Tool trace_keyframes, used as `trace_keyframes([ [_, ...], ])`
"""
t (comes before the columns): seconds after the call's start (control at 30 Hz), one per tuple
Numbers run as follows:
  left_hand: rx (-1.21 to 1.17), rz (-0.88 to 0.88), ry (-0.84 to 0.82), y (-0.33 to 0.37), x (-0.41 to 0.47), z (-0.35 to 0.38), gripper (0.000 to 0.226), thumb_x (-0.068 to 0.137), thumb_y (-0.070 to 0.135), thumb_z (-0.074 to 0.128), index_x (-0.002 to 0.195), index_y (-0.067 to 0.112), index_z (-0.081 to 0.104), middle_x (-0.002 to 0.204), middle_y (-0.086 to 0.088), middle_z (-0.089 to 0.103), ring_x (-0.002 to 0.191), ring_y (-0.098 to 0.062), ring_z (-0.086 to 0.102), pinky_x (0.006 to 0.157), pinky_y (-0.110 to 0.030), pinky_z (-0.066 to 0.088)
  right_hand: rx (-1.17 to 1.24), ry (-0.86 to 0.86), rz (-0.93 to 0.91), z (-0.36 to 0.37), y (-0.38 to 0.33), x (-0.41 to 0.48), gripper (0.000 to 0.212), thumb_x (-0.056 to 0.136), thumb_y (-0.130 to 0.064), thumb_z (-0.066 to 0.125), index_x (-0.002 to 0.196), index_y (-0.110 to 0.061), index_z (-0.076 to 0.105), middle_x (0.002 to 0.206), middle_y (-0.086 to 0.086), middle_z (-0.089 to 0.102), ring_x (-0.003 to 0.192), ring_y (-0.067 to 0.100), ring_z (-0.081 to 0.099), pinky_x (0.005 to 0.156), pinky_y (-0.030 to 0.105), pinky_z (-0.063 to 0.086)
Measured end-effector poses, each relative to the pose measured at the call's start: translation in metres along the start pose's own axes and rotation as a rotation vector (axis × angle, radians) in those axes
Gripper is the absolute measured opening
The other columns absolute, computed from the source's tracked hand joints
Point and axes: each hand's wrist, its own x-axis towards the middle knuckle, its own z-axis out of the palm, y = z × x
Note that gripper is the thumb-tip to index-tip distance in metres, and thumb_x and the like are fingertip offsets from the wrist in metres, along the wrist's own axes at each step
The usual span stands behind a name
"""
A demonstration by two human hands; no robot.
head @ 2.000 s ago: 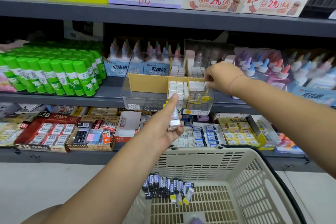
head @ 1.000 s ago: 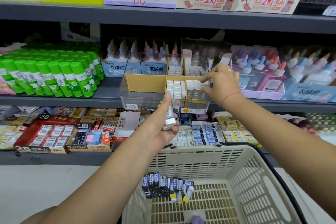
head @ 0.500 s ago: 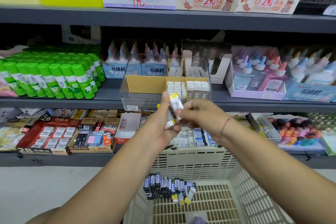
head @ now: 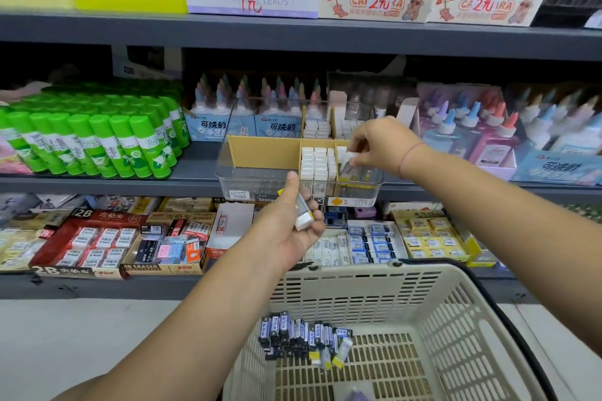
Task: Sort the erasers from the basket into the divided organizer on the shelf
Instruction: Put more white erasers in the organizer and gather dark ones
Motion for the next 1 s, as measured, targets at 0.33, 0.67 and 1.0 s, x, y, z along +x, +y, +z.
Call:
trace_keyframes([
  [0.33,-0.001,0.010,-0.006,0.003,-0.001,-0.004,0.041,0.093,0.048,0.051,0.085,0.008,0.053,0.066,-0.005,0.047,0.054,-0.014,0.042,0.035,-0.014,0.036,0.426,0.067,0.158,0.010,0.017,-0.015,0.015,0.080,-0.014,0.075,0.085,-0.012,0.061,0.082,0.009,0.070,0.069,0.022,0.067,0.069,0.030,0.056],
  [0.67,0.022,-0.007,0.009,-0.002,-0.006,0.003,0.041,0.093,0.048,0.051,0.090,0.007,0.052,0.065,-0.008,0.050,0.055,-0.017,0.046,0.038,-0.018,0.042,0.161,0.054,0.033,0.031,0.004,-0.005,0.016,0.080,-0.017,0.075,0.093,-0.013,0.068,0.090,-0.001,0.062,0.077,0.010,0.054,0.076,0.026,0.050],
  [1.0,-0.008,-0.086,-0.146,-0.005,-0.012,0.004,0.041,0.098,0.045,0.043,0.093,0.005,0.052,0.073,-0.011,0.052,0.062,-0.019,0.049,0.048,-0.024,0.046,0.058,0.123,0.053,0.025,-0.001,-0.015,0.018,0.083,-0.033,0.070,0.088,-0.019,0.060,0.077,-0.007,0.056,0.076,0.014,0.056,0.064,0.025,0.041],
])
